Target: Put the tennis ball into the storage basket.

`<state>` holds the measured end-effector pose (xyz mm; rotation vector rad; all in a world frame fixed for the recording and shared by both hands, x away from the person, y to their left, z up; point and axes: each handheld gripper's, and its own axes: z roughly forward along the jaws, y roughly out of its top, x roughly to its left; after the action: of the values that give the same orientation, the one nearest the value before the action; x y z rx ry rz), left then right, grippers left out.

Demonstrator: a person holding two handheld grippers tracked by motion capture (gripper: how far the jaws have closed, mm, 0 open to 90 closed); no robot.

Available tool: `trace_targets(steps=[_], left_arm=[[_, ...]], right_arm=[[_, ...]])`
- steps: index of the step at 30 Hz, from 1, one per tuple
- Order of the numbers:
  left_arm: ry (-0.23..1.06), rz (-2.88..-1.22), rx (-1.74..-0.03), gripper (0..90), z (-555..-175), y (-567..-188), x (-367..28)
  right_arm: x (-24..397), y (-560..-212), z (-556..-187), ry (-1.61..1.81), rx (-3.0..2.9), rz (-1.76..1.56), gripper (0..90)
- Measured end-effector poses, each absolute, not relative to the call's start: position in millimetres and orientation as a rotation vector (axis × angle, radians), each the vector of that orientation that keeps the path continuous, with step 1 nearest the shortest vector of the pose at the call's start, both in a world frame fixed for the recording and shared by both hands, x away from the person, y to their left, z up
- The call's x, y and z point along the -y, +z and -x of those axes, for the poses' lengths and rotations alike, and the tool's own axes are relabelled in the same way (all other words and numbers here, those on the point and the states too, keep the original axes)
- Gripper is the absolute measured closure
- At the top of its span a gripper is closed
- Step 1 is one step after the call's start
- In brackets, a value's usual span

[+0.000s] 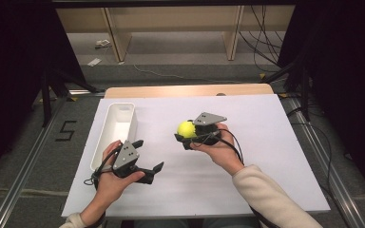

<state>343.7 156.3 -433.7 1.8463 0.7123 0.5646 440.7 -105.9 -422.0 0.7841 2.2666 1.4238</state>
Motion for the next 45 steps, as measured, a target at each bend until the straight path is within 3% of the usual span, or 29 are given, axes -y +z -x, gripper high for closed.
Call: trace_targets(steps=[45], left_arm=[[0.579,-1.837,-0.717,0.0,-343,-432,-157]], right_arm=[[78,-420,-441,1.463,-2.295,-0.743,26.9]])
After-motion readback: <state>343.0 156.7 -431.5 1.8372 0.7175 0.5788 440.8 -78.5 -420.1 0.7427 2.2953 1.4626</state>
